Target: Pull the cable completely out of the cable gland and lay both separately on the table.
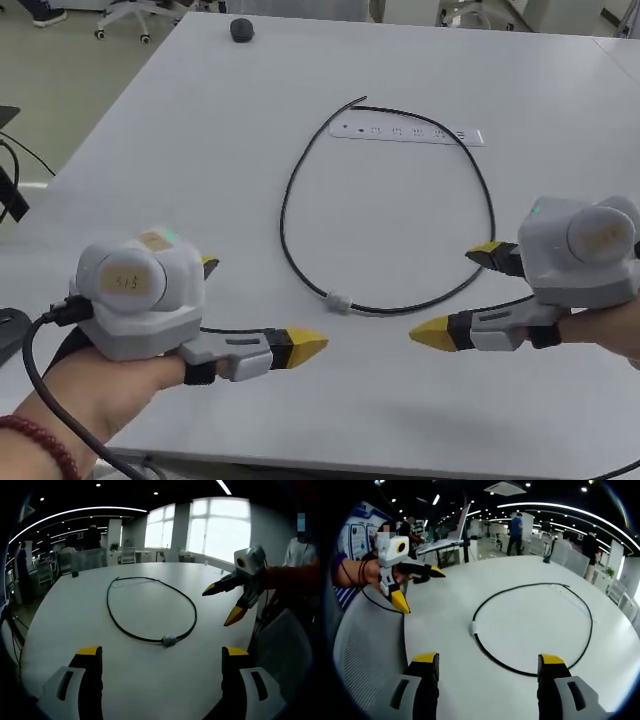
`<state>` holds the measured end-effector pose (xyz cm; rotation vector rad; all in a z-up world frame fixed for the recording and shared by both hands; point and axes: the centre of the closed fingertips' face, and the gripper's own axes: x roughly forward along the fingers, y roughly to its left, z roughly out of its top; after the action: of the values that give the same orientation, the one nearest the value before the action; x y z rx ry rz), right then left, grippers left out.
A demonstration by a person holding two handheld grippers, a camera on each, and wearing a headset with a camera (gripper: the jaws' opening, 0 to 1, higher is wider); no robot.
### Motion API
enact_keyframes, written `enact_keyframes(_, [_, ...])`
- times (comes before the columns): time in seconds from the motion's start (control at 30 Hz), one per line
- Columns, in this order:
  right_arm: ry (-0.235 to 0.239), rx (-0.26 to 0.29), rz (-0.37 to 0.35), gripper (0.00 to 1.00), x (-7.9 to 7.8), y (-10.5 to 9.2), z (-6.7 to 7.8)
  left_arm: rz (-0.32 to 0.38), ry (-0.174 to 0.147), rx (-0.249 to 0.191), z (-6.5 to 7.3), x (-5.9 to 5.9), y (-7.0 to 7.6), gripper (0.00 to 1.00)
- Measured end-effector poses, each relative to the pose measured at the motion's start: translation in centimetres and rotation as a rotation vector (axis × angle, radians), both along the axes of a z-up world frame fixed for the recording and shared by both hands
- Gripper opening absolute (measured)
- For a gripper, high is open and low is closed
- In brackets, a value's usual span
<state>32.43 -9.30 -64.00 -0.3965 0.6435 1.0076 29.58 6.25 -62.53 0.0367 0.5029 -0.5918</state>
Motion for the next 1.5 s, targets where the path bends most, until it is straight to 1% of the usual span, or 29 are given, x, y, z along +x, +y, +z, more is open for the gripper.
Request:
enact_keyframes(0.07, [0.005,-0.012,0.014,0.77,0.1,0.6,-0.3,0.001,-0.003,-0.003,0.0,0.0,0.1,1.00])
enact_keyframes(0.1, [0.007,-0.022,0.022,0.74,0.1,0.7,-0.4,0.000,-0.002,-0.006,0.0,0.0,0.1,1.00])
enact_keyframes(0.17, [0.008,-0.027,0.039,0.73,0.4,1.4,-0.7,-0.002,-0.004,-0.004,0.0,-0.1,0.2,1.00])
enact_keyframes(0.2, [0.016,-0.033,0.047,0.69,0.4,1.5,-0.9,-0.003,-0.006,-0.005,0.0,-0.1,0.2,1.00])
enact_keyframes(0.23, [0.015,-0.041,0.061,0.68,0.6,1.9,-1.1,-0.003,-0.006,-0.010,0.1,0.0,0.2,1.00])
enact_keyframes(0.33, [0.021,-0.056,0.085,0.69,0.7,2.9,-1.6,-0.001,-0.008,-0.014,0.1,0.0,0.4,1.00])
enact_keyframes(0.43, [0.028,-0.055,0.098,0.70,0.9,3.9,-1.8,0.004,-0.012,-0.022,0.2,0.0,0.7,1.00])
enact_keyframes(0.7, [0.056,-0.080,0.144,0.69,0.8,5.4,-3.1,0.011,-0.010,-0.031,-0.1,0.1,1.2,1.00])
enact_keyframes(0.77, [0.058,-0.087,0.155,0.68,1.0,5.7,-3.5,0.008,-0.008,-0.030,-0.2,0.0,1.2,1.00])
enact_keyframes(0.8, [0.064,-0.088,0.155,0.69,0.8,5.9,-3.6,0.011,-0.012,-0.031,-0.2,0.1,1.3,1.00])
enact_keyframes(0.87, [0.067,-0.097,0.169,0.68,0.6,6.3,-3.9,0.008,-0.007,-0.033,-0.2,0.1,1.3,1.00])
enact_keyframes(1.0, [0.075,-0.106,0.180,0.65,0.6,6.8,-4.4,0.013,-0.015,-0.037,-0.1,0.2,1.4,1.00])
enact_keyframes(1.1, [0.080,-0.115,0.192,0.62,0.5,7.1,-4.7,0.014,-0.018,-0.041,0.0,0.3,1.4,1.00])
enact_keyframes(1.17, [0.083,-0.124,0.200,0.57,0.5,7.3,-4.8,0.015,-0.016,-0.045,0.0,0.3,1.5,1.00])
enact_keyframes(1.23, [0.079,-0.128,0.207,0.56,0.6,7.5,-5.0,0.014,-0.018,-0.047,0.0,0.3,1.4,1.00])
enact_keyframes(1.27, [0.092,-0.134,0.210,0.52,0.5,7.6,-5.1,0.016,-0.019,-0.046,0.0,0.3,1.5,1.00])
enact_keyframes(1.3, [0.092,-0.138,0.209,0.49,0.6,7.7,-5.2,0.016,-0.023,-0.048,0.1,0.3,1.5,1.00])
enact_keyframes(1.33, [0.085,-0.139,0.217,0.48,0.7,7.9,-5.3,0.016,-0.023,-0.052,0.1,0.3,1.4,1.00])
enact_keyframes(1.37, [0.090,-0.141,0.216,0.48,0.7,8.0,-5.4,0.015,-0.022,-0.050,0.1,0.3,1.4,1.00])
enact_keyframes(1.43, [0.098,-0.146,0.223,0.43,0.6,8.1,-5.5,0.014,-0.025,-0.052,0.2,0.2,1.4,0.99])
enact_keyframes(1.5, [0.094,-0.155,0.229,0.42,0.7,8.3,-5.8,0.014,-0.028,-0.051,0.2,0.2,1.4,0.99])
